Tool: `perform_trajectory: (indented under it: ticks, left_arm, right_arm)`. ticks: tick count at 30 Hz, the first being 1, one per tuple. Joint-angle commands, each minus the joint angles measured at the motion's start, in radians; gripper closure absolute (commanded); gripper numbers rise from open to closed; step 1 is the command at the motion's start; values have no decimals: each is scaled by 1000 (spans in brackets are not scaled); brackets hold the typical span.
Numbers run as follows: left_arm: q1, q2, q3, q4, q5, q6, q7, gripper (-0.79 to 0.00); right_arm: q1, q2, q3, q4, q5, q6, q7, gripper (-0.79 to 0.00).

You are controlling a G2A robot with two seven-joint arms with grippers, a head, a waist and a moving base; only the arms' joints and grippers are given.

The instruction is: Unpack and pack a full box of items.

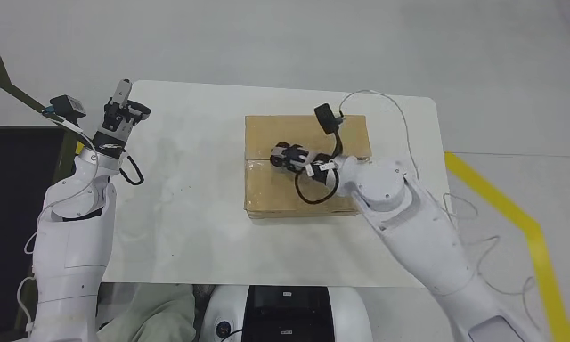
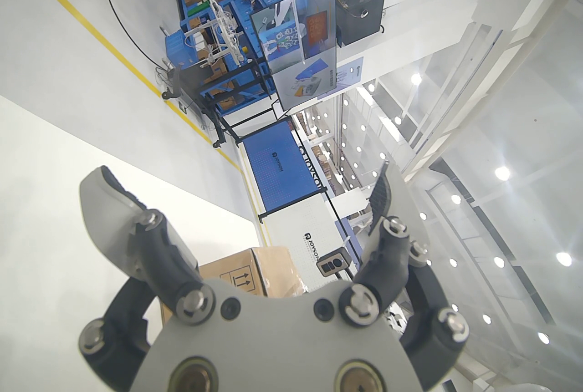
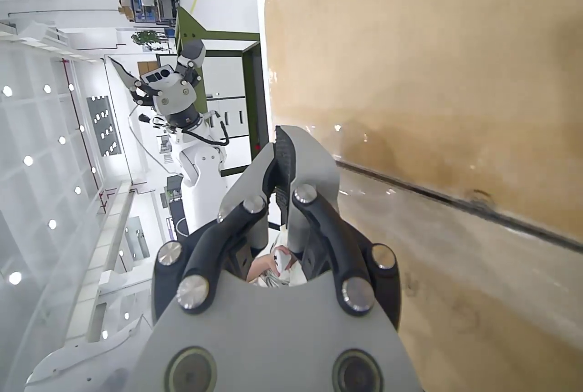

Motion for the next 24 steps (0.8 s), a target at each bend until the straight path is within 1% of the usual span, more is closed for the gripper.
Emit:
perform_trajectory:
  ticks: [1,6,11,18,24]
  left_arm:
    - [0,0,0,0,0,0,0,-785]
    - [0,0,0,0,0,0,0,-785]
    - [0,0,0,0,0,0,0,-785]
    - [0,0,0,0,0,0,0,-785]
    - [0,0,0,0,0,0,0,-785]
  right_arm:
    - [24,-9,-27,23,6,4,4,0]
    - [60,-22,-67,66,1,37,25,0]
    - [58,-23,-71,78,-10,61,38,0]
    - [21,-12,-27,62,-14,72,42,0]
    - [-29,3,33,34,-18,77,42,0]
